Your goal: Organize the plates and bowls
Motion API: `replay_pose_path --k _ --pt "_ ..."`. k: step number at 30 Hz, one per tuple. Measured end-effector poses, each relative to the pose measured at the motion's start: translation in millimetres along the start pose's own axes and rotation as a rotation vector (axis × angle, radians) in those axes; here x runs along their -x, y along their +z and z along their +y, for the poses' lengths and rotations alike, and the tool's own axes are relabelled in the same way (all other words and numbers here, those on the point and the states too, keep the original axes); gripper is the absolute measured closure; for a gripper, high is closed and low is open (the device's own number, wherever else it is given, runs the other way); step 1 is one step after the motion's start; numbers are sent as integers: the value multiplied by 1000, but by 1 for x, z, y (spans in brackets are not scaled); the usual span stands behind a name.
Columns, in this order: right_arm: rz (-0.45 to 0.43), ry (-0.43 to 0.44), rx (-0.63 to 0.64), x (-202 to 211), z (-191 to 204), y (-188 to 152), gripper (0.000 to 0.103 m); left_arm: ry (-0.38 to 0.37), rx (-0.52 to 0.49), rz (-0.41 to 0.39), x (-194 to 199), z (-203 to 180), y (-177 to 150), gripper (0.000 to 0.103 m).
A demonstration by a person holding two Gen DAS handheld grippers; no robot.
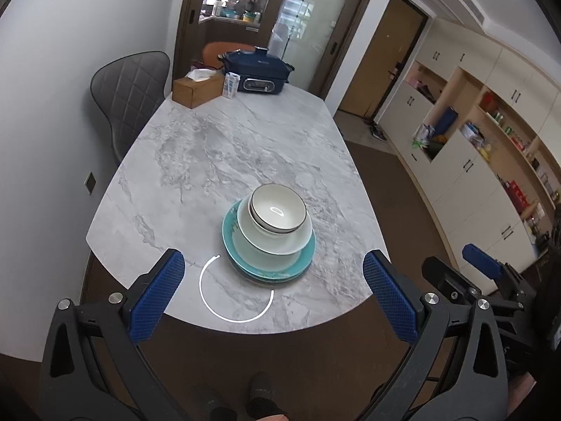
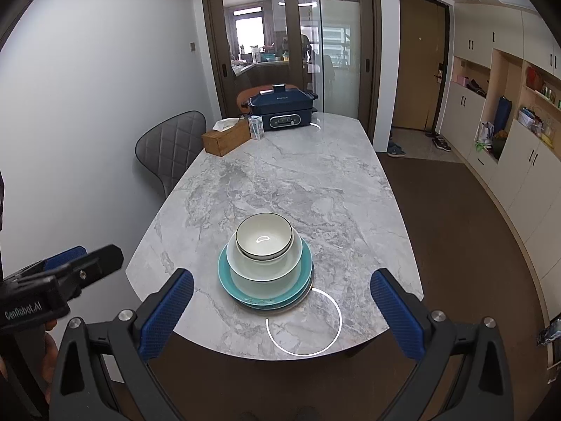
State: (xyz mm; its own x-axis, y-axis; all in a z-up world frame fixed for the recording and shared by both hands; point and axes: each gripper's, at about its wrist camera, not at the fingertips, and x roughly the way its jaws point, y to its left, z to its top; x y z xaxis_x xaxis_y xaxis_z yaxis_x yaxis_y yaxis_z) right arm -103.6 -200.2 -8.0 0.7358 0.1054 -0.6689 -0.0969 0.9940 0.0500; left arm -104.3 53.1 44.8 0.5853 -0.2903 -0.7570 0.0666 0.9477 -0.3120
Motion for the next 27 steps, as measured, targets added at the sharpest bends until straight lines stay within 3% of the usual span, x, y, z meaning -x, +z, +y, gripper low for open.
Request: replay_pose_path --k 3,7,11,15,20,27 --pt "6 -1 -4 -2 -5 0 0 12 -16 5 -6 -8 -2 1" --pt "13 -6 -9 -3 -10 -1 0 151 -64 -31 -6 -16 -4 1" --pt "25 -7 -17 -6 -17 -3 0 141 -37 -49 -5 -18 -5 0" --pt "26 -2 -22 -6 -22 -3 0 171 -59 2 -13 -26 -7 0" --pt "28 -4 -22 -6 -22 -3 0 268 -81 -43 -1 -41 -13 0" --pt "40 -8 -29 -6 -28 -3 0 231 -50 -25 -3 -51 -23 0"
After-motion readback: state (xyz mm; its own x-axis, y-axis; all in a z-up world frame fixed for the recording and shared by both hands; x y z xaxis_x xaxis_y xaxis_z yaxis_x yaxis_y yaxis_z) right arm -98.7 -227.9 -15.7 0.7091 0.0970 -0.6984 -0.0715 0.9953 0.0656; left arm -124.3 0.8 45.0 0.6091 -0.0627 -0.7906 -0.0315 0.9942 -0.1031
